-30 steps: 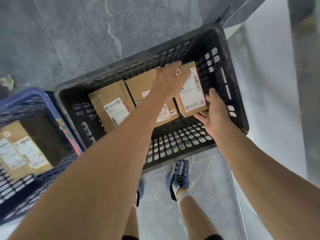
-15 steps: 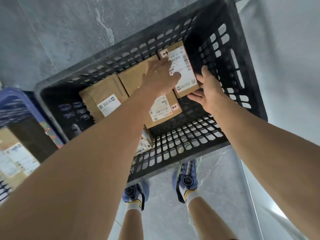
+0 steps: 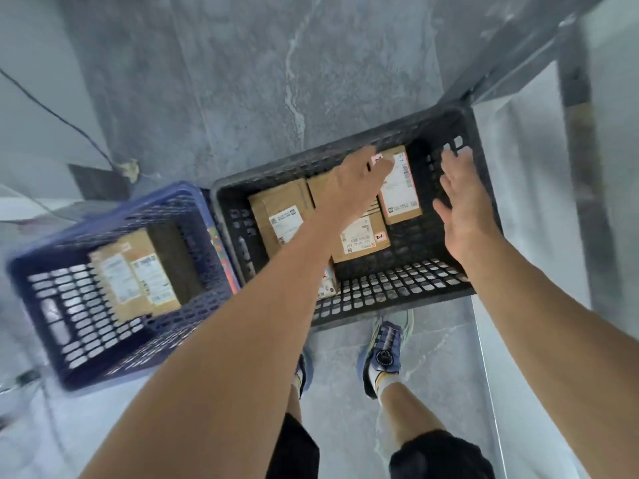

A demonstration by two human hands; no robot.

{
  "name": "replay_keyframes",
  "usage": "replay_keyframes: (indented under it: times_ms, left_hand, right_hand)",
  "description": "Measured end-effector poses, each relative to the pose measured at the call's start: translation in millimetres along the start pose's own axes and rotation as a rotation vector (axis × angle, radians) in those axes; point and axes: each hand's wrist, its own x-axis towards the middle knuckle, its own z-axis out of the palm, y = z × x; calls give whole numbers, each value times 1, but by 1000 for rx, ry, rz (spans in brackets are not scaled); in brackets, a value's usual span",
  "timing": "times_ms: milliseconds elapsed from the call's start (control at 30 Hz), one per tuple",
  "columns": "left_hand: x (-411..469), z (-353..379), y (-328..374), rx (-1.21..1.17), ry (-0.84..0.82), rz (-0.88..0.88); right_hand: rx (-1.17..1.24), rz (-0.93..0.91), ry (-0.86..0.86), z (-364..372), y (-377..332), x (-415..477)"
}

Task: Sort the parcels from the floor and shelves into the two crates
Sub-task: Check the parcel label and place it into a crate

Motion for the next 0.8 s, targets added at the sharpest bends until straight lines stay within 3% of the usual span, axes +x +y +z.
replay_keyframes:
  times_ms: [200,433,633,800]
  left_hand:
    - [-121,-73,100,-135,-3,62]
    - [-263,-155,231,-120,-102,278]
    - [-381,-193,313,-38,-229,551]
    - [-467,-181,356,42,-403,713]
  right_hand:
    - [76,-223,-35,5,-127,-120]
    - [198,-455,106,7,-257,-300]
    - [336,-559,244,-3,-299,-445]
    - [457,-663,441,-33,-298,-554]
